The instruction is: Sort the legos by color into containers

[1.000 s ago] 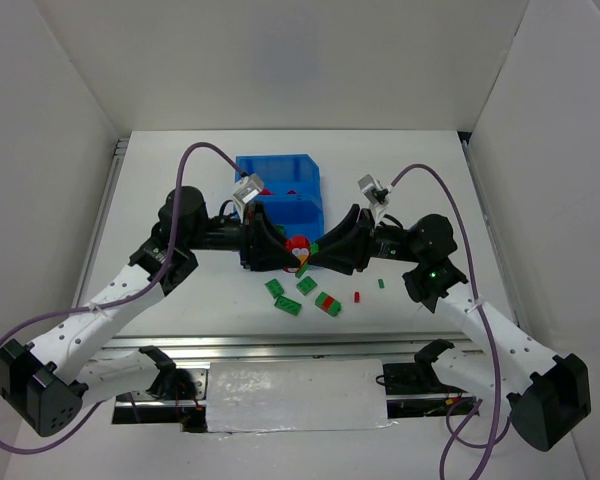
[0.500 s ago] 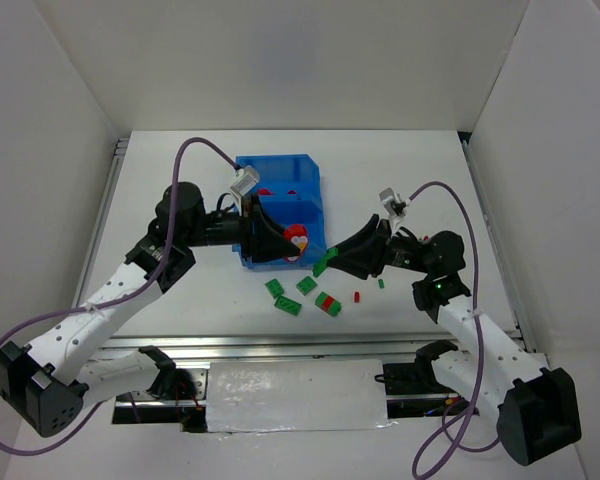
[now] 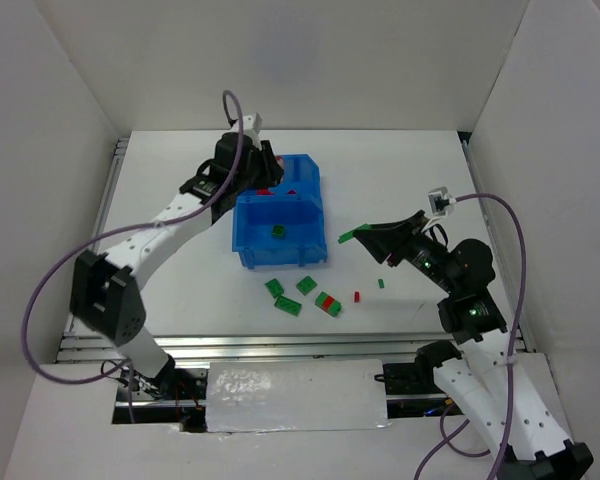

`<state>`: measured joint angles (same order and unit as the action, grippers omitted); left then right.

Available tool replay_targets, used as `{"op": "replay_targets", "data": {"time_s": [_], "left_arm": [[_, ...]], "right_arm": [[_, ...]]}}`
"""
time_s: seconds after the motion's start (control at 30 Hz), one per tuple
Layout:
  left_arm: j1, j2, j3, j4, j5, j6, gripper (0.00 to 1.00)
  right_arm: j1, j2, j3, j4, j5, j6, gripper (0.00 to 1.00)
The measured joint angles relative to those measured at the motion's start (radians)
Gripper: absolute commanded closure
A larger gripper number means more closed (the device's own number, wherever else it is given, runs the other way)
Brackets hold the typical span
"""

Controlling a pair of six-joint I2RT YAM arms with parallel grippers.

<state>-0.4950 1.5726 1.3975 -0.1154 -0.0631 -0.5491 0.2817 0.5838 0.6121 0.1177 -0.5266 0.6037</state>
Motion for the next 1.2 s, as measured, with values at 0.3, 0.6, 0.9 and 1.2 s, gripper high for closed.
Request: {"op": "replay_targets", "data": {"time_s": [0.3, 0.6, 0.9, 1.2], "left_arm": [[0.029, 0.435, 0.378, -0.205, -0.232, 0.039, 1.00], [0.029, 0.521, 0.500, -0.332, -0.310, 0.059, 1.00], [0.029, 0.532, 0.500, -0.340, -0.291, 0.079, 1.00], [0.029, 0.541, 0.500, -0.340, -0.278, 0.081, 1.00]], "right_arm": [[0.004, -0.084, 0.070, -0.299, 0.153, 0.015, 1.00], [0.004, -0.094, 0.059, -0.399, 0.200, 0.035, 1.00], [0.004, -0.090, 0.047, -0.397, 0.179, 0.034, 1.00], [0.004, -0.090, 0.019, -0.390, 0.153, 0.034, 1.00]]}}
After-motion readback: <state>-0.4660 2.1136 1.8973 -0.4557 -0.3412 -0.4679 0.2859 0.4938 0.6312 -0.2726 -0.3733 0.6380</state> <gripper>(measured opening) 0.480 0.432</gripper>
